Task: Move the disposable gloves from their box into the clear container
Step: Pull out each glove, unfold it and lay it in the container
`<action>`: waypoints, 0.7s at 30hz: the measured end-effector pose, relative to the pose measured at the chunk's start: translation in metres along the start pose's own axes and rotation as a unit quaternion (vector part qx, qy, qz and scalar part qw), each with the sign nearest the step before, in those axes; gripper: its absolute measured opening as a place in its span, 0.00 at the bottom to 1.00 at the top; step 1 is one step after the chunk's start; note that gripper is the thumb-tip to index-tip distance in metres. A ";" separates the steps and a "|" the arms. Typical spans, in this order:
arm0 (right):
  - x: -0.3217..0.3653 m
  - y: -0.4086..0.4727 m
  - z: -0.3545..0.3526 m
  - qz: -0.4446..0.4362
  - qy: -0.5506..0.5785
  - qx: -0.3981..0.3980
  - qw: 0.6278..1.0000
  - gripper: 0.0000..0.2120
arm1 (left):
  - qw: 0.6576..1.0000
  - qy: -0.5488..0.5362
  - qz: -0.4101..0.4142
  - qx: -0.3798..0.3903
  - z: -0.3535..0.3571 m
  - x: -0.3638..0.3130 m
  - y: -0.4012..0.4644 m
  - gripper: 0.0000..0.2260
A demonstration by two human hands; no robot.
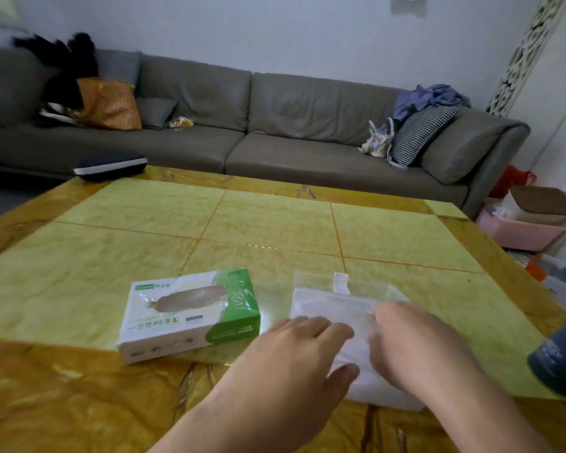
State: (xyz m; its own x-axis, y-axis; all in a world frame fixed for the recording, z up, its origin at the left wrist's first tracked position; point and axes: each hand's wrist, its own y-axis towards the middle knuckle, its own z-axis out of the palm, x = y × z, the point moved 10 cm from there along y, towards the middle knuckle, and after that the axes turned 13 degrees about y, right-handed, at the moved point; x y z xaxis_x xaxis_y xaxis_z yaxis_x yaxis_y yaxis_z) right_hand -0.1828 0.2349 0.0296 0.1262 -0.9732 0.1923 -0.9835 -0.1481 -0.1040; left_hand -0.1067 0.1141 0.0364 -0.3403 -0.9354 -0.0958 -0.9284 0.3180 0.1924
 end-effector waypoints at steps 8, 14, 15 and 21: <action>0.031 -0.010 -0.026 -0.067 0.121 -0.164 0.977 0.14 | 0.963 -0.055 -0.252 -0.077 -0.031 0.132 -0.022 0.05; 0.060 -0.018 -0.015 -0.144 0.181 -0.161 0.959 0.15 | 0.941 0.031 -0.313 0.127 0.025 0.179 -0.038 0.15; 0.062 -0.018 -0.014 -0.149 0.185 -0.158 0.958 0.16 | 0.939 0.040 -0.308 0.150 0.033 0.177 -0.039 0.18; 0.068 -0.022 -0.004 -0.179 0.188 -0.135 0.956 0.14 | 0.943 0.047 -0.304 0.130 0.034 0.174 -0.034 0.20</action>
State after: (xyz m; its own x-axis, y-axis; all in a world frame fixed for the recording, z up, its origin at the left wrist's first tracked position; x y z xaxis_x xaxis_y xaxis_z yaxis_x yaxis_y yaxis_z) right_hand -0.1533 0.1723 0.0492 0.4557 -0.7283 0.5117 -0.8899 -0.3603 0.2798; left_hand -0.1391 -0.0542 -0.0198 0.2694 -0.9628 -0.0224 -0.9570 -0.2651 -0.1177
